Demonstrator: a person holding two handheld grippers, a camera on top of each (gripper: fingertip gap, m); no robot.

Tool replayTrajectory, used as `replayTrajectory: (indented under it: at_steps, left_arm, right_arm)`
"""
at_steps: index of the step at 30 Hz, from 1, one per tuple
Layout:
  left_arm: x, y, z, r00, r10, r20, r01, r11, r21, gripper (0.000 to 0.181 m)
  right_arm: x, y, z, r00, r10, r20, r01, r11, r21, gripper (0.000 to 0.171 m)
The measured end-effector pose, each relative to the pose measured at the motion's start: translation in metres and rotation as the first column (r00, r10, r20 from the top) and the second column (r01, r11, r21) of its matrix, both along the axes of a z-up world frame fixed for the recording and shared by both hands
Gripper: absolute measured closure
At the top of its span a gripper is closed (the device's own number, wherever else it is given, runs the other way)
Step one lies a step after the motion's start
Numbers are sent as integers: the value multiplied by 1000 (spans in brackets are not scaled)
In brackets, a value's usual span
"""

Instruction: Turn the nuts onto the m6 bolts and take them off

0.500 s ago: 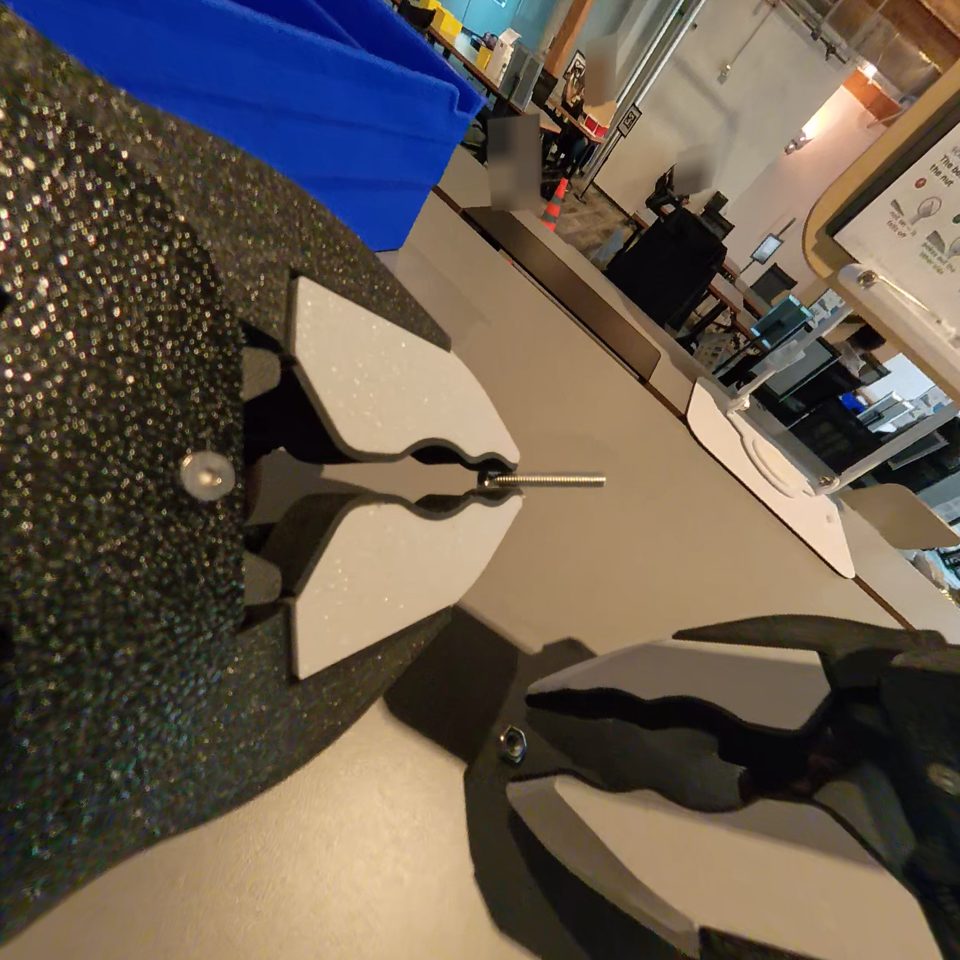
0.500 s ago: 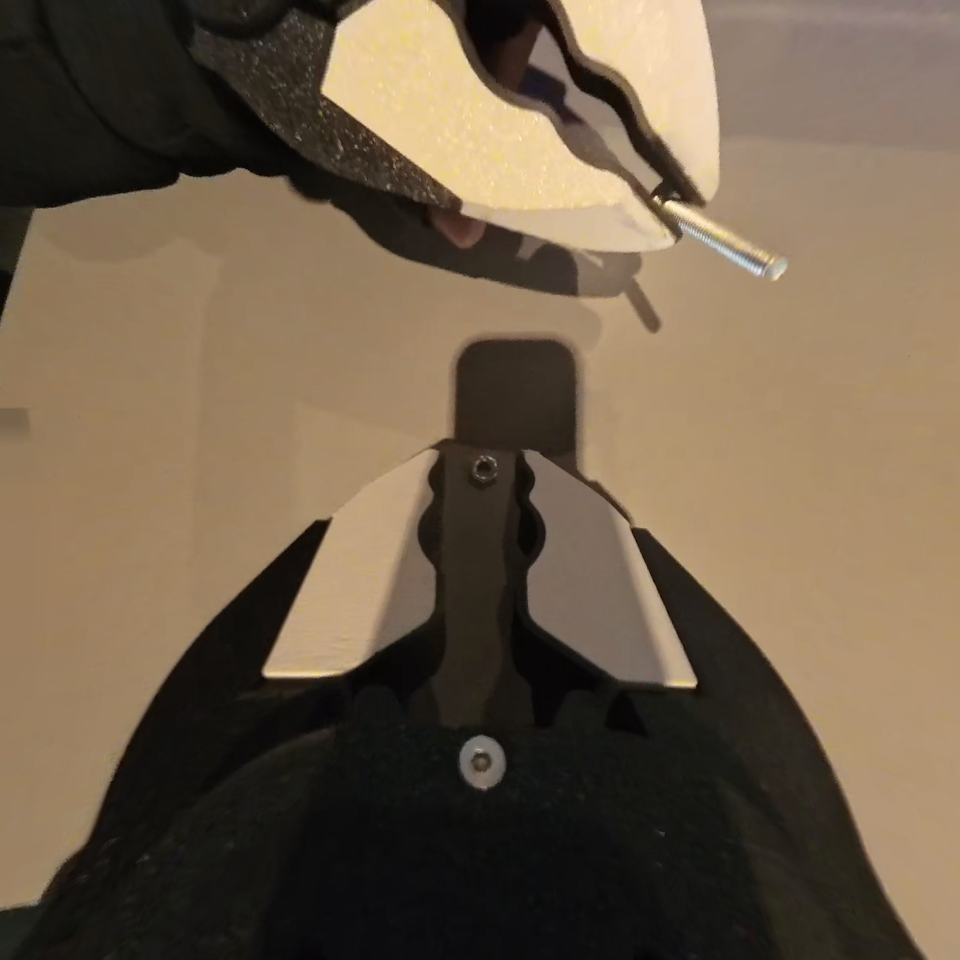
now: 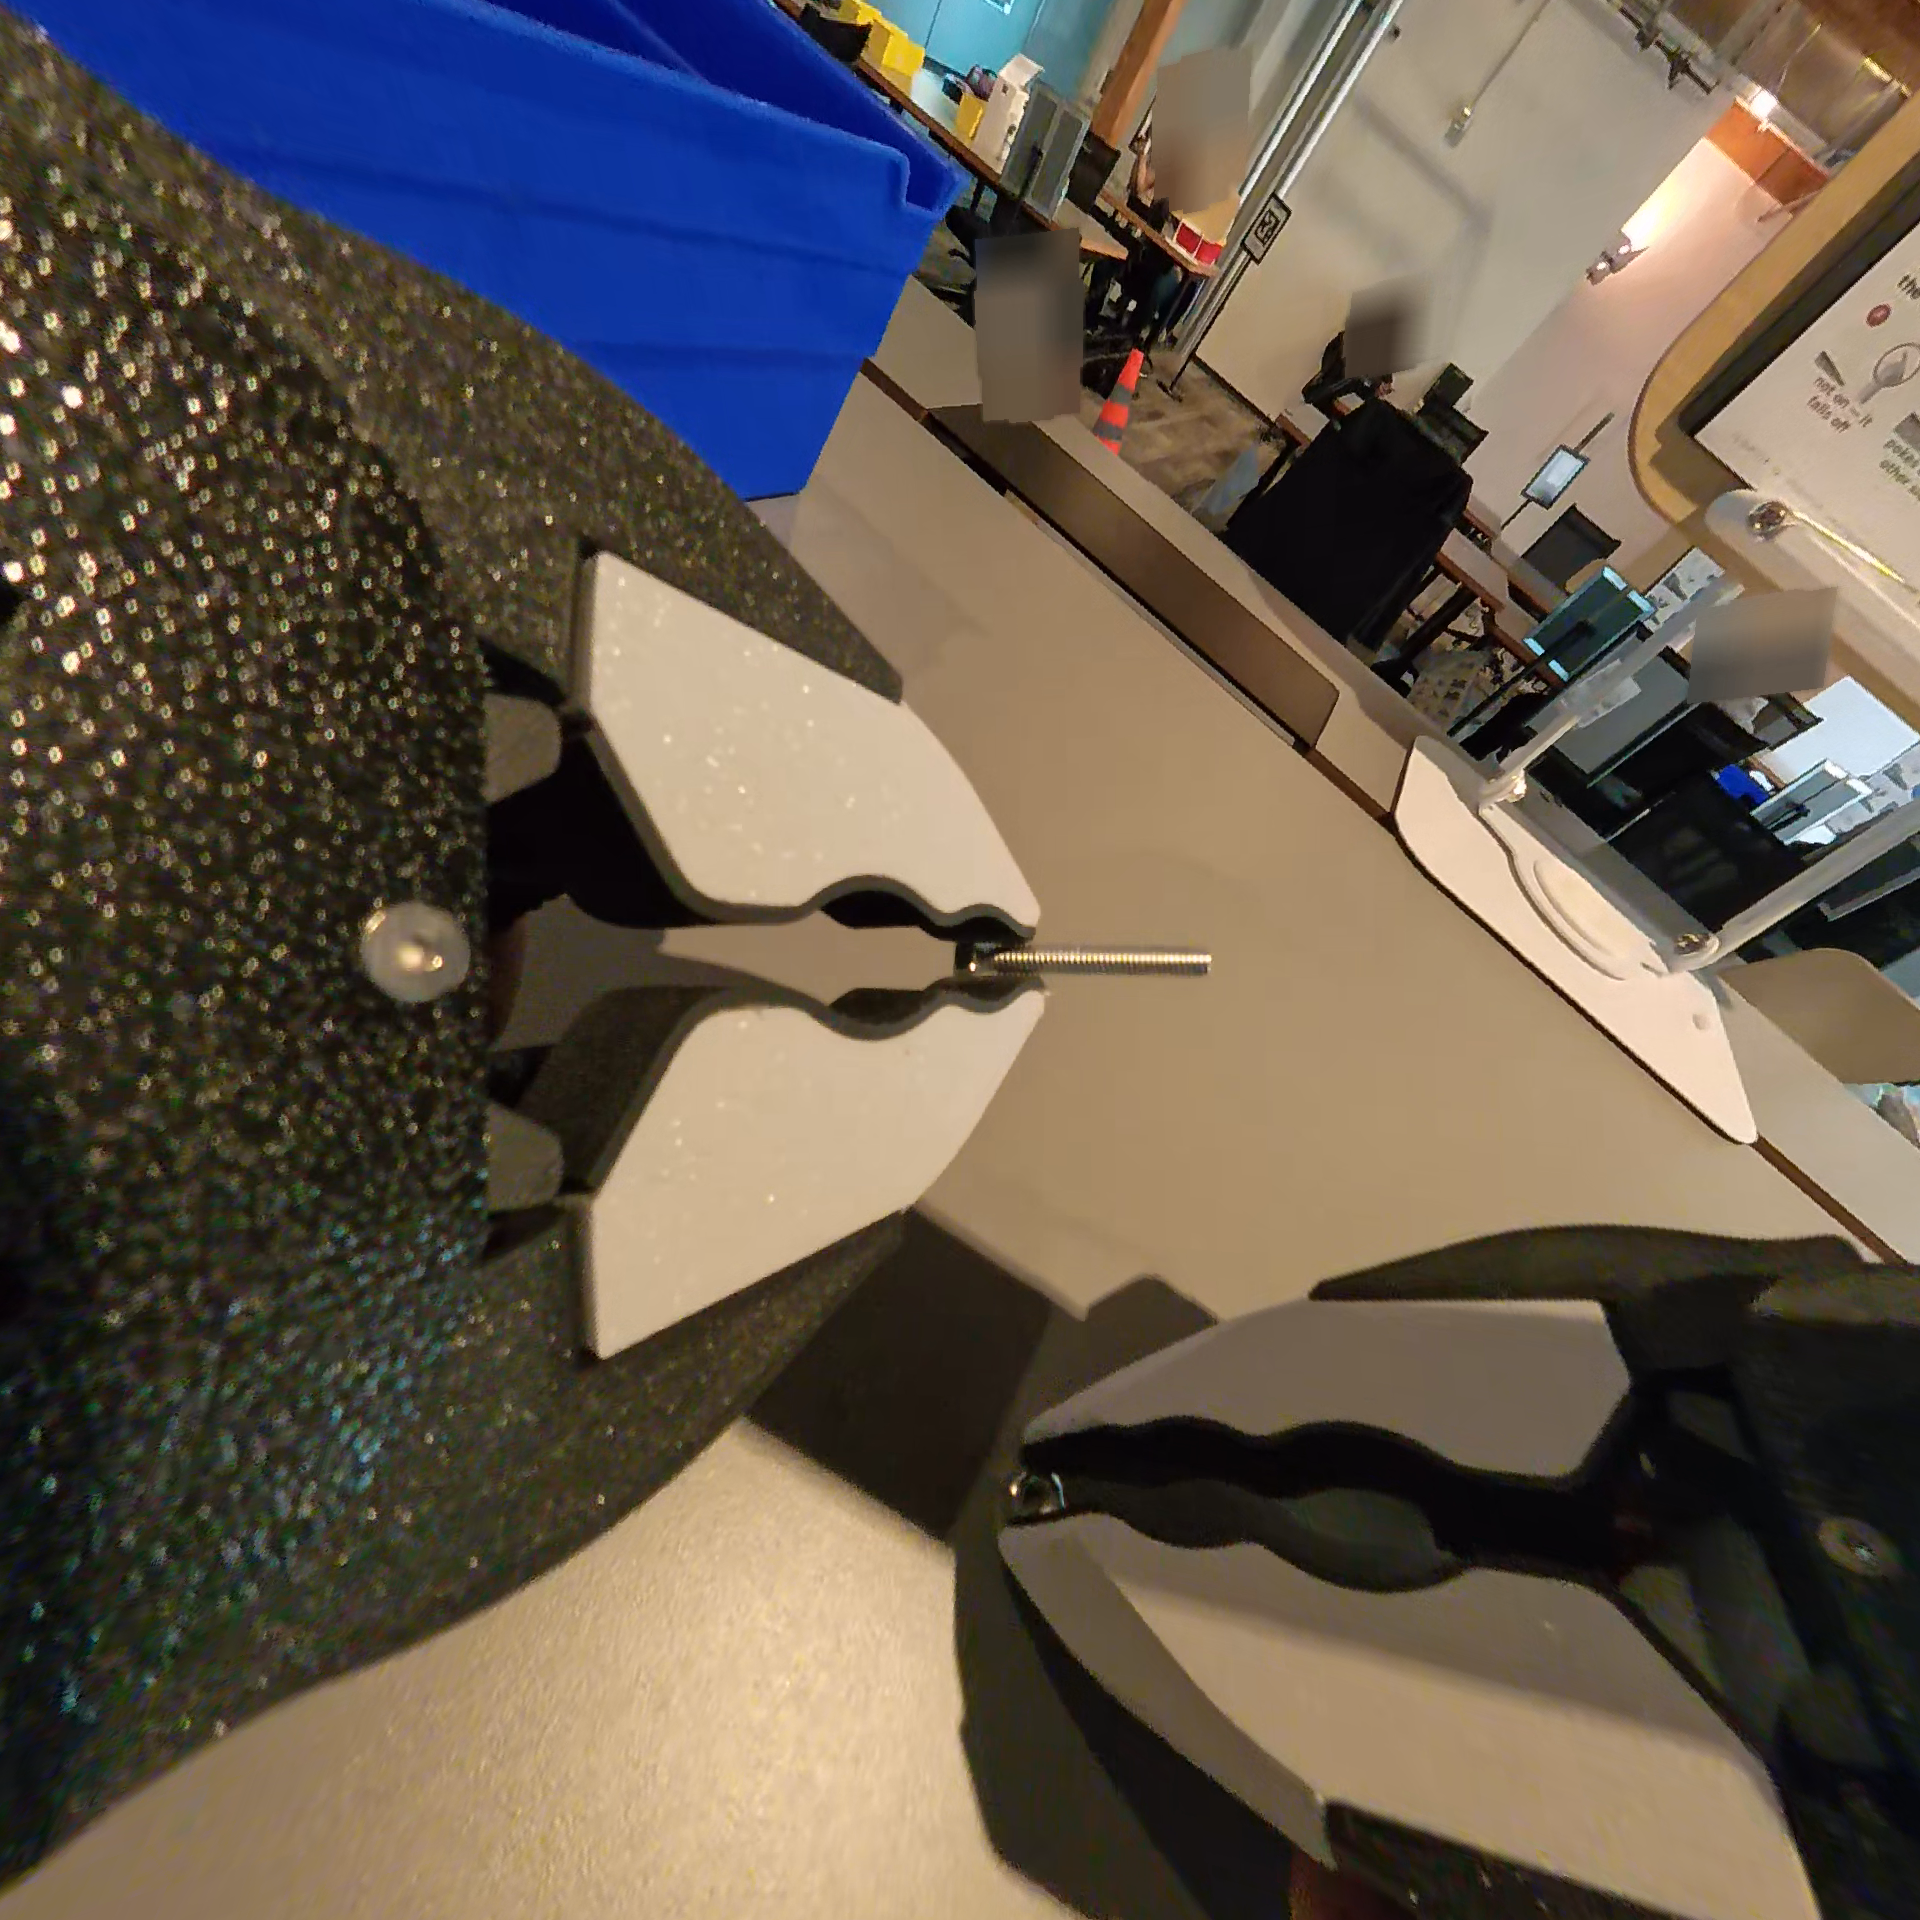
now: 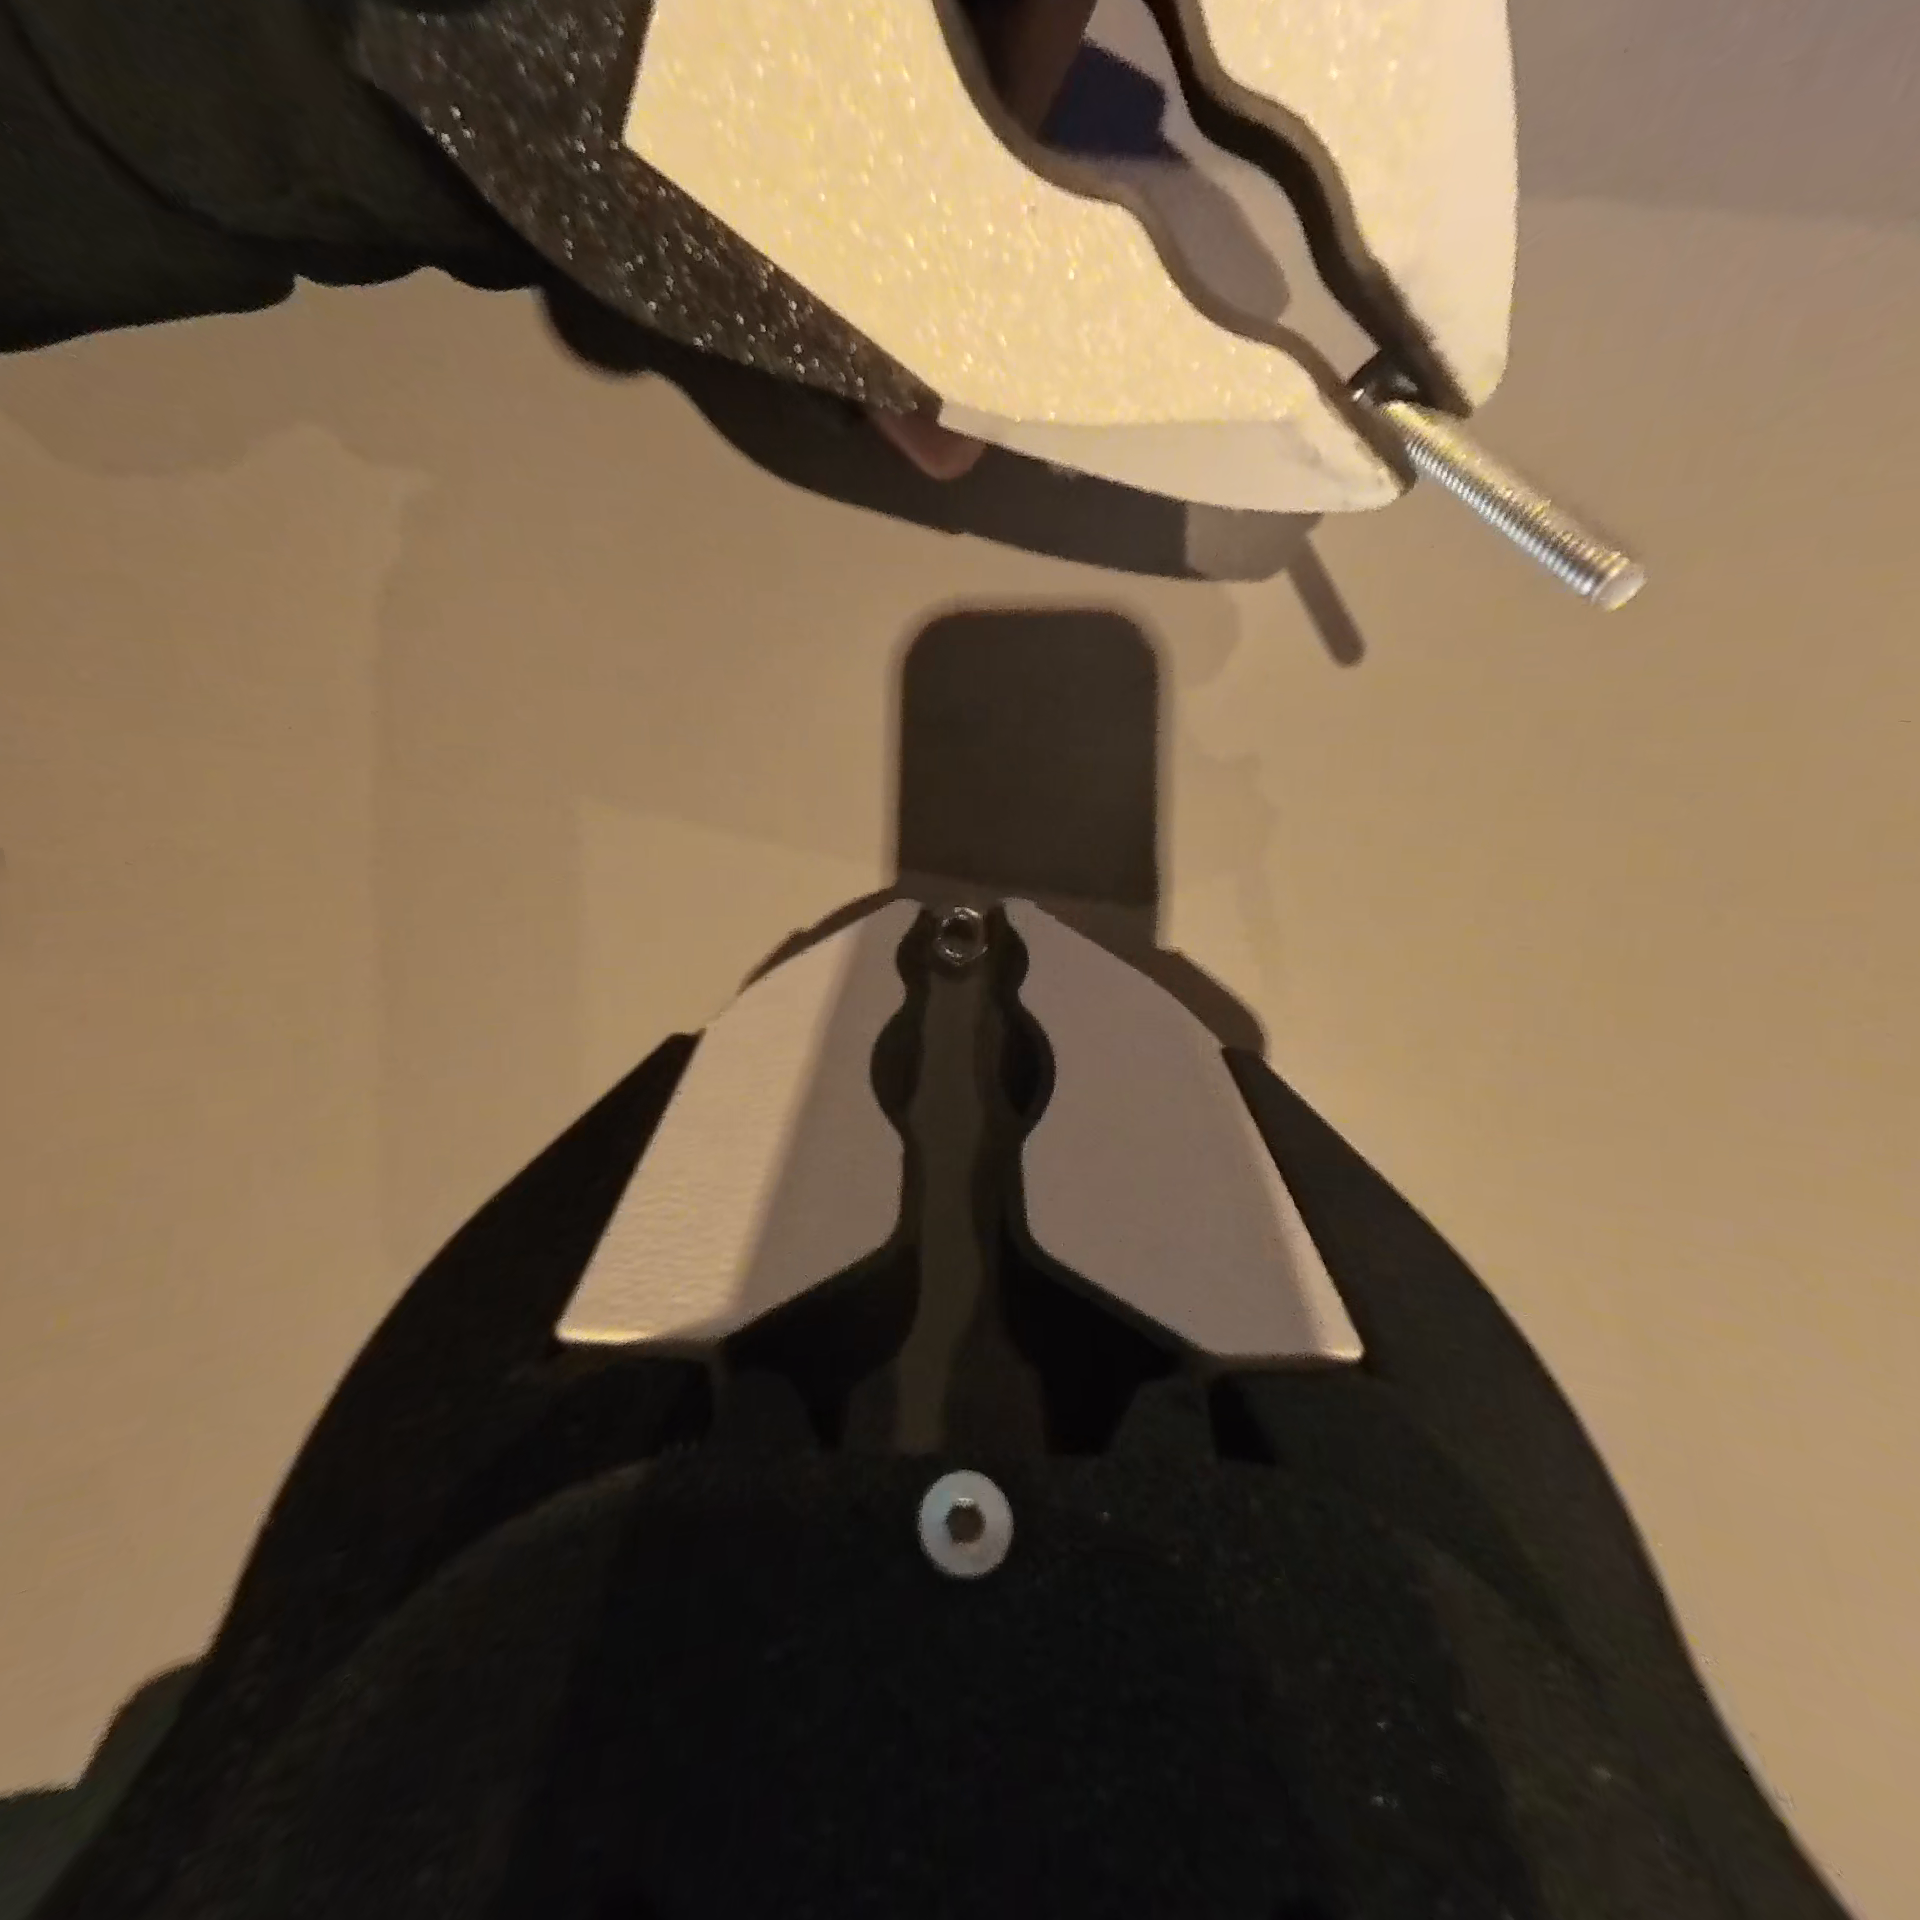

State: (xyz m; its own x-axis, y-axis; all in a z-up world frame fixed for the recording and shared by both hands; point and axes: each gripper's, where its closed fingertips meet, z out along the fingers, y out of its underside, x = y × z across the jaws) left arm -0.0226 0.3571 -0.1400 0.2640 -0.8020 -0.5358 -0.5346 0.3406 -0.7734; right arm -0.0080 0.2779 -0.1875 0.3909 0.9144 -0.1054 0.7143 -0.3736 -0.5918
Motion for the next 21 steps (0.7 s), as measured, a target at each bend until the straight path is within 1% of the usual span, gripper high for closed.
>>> replayTrajectory:
  at_steps: [1,3,5,7,8,11,14,16,17,21]
  left_arm:
    - [0,0,0,1000,1,1,-1,1000,1,176]
    - [0,1,0,1000,3,2,-3,1000,4,176]
    - [0,1,1,1000,3,3,-3,1000,14,176]
    - [2,-1,4,1000,-8,22,7,1000,26,176]
    - [4,-4,8,999,-21,50,20,999,26,176]
    - [23,-17,26,979,-87,183,87,996,12,176]
    - [55,-24,39,951,-123,282,139,990,-37,176]
    - [82,-19,39,953,-131,275,151,987,-53,176]
    - [97,-14,39,957,-144,251,157,987,-35,176]
    - [159,-3,38,961,-226,162,216,973,77,176]
  right_arm:
    - [0,0,0,1000,-6,0,6,1000,-2,161]
    - [3,1,0,999,-36,-5,36,999,7,161]
    - [10,4,2,995,-89,-42,90,996,23,161]
    - [17,6,14,975,-155,-158,162,986,32,161]
    - [23,8,24,953,-192,-236,206,978,34,161]
    - [48,11,64,839,-237,-489,307,949,66,162]
    - [87,12,99,706,-224,-672,399,910,115,162]
    - [116,13,116,618,-211,-757,463,876,135,162]
    - [131,15,121,589,-217,-779,503,852,143,162]
    - [175,17,124,537,-241,-808,603,780,169,162]
